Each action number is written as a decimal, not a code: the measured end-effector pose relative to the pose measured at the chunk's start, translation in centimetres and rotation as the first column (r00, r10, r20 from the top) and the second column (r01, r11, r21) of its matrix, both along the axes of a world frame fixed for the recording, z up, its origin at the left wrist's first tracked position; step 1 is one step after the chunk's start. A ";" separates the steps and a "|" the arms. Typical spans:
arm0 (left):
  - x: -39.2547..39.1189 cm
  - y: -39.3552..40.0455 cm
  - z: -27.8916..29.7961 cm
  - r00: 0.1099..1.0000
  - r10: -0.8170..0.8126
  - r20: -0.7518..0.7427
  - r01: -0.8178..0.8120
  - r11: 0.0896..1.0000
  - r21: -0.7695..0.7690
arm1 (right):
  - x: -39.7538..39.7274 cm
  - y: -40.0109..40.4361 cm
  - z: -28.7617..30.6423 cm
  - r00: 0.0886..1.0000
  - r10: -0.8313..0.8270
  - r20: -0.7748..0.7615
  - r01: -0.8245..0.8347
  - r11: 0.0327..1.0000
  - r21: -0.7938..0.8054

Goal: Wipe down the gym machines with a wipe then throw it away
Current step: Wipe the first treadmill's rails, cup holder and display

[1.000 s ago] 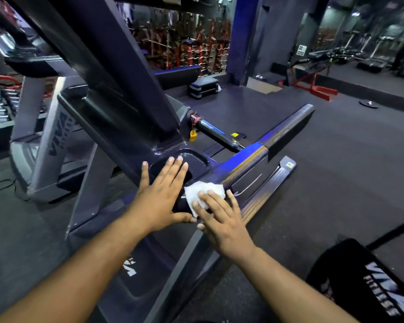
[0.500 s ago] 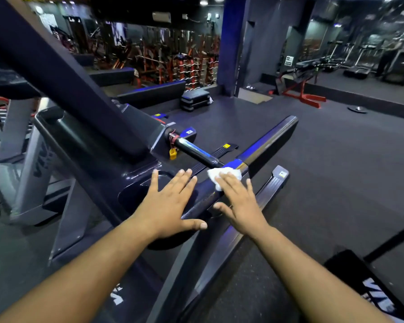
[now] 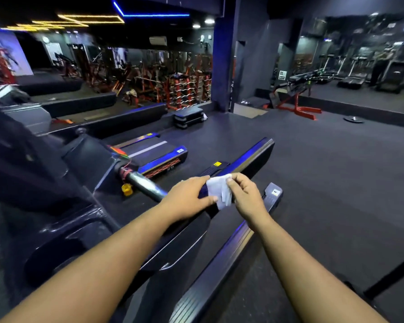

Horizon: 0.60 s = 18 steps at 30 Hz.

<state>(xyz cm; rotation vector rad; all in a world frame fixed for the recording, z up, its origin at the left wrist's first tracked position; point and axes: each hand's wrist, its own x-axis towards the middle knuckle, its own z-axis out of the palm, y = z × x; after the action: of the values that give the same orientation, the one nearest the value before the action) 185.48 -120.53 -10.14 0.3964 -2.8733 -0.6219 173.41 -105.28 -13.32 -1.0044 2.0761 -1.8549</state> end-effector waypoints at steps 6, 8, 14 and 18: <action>-11.1 3.9 0.9 0.982 0.083 -0.169 -0.004 0.907 0.422 | -7.5 5.0 2.6 0.955 -0.035 0.296 0.057 0.996 -0.065; -14.5 5.6 1.5 0.976 0.100 -0.196 0.025 0.835 0.549 | -9.8 6.8 3.3 0.948 -0.024 0.317 0.057 0.994 -0.095; -24.4 10.4 3.0 0.978 0.081 -0.193 0.106 0.605 0.790 | -16.6 11.6 4.8 0.935 -0.159 0.318 0.201 0.974 -0.104; -30.3 11.6 2.7 0.979 -0.002 -0.203 0.171 0.548 0.818 | -21.1 12.8 5.4 0.908 -0.271 0.319 0.305 0.950 -0.062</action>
<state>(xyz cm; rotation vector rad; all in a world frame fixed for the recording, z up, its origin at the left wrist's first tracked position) 155.14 -108.90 -7.42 0.2715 -2.2148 -1.9482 152.28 -92.43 -7.91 -0.4014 2.0338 -2.1255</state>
